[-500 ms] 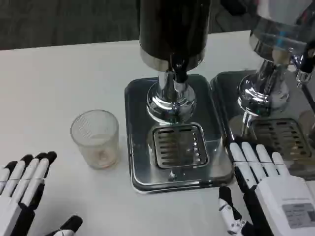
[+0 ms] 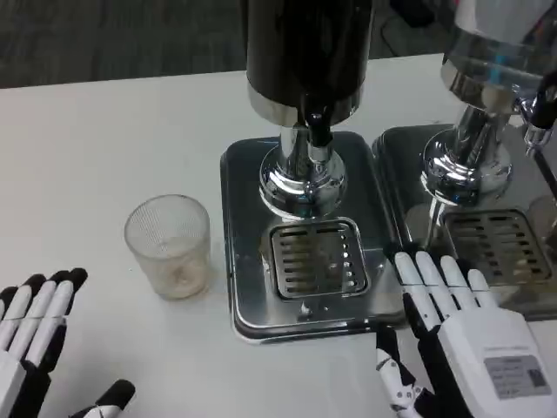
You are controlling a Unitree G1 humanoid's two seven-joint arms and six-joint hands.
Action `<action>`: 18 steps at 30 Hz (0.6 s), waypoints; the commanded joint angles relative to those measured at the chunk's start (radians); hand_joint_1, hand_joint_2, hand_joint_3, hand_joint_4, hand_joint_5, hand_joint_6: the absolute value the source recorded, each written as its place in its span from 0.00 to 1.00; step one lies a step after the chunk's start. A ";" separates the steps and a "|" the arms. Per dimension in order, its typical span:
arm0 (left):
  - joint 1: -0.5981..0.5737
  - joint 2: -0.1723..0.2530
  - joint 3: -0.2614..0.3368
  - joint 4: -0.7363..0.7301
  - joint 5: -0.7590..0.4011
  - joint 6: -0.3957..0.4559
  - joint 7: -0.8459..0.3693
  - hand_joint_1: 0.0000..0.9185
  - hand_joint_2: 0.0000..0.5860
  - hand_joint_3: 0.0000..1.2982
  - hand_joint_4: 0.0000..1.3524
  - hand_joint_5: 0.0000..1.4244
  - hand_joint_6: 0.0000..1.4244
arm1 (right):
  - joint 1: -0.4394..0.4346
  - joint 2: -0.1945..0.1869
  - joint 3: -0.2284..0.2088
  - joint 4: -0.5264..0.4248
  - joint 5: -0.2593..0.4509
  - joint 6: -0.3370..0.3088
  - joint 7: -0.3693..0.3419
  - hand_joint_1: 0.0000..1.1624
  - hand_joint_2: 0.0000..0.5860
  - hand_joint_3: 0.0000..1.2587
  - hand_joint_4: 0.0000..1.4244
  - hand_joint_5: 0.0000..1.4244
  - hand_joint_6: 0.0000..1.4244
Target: Grasp the cup under the faucet to collect the drink, then remove the cup.
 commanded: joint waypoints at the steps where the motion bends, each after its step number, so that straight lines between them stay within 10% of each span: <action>1: -0.004 0.019 -0.003 0.011 0.003 -0.010 0.019 0.00 0.36 0.00 0.00 0.00 0.00 | 0.002 -0.003 0.002 -0.006 -0.013 0.013 0.004 0.06 0.88 0.00 0.00 0.00 0.00; 18: -0.183 -0.026 0.028 0.180 -0.200 -0.094 0.015 0.00 0.17 0.00 0.00 0.00 0.00 | 0.001 0.009 -0.003 0.009 0.010 0.023 -0.006 0.06 0.87 0.01 0.00 0.00 0.00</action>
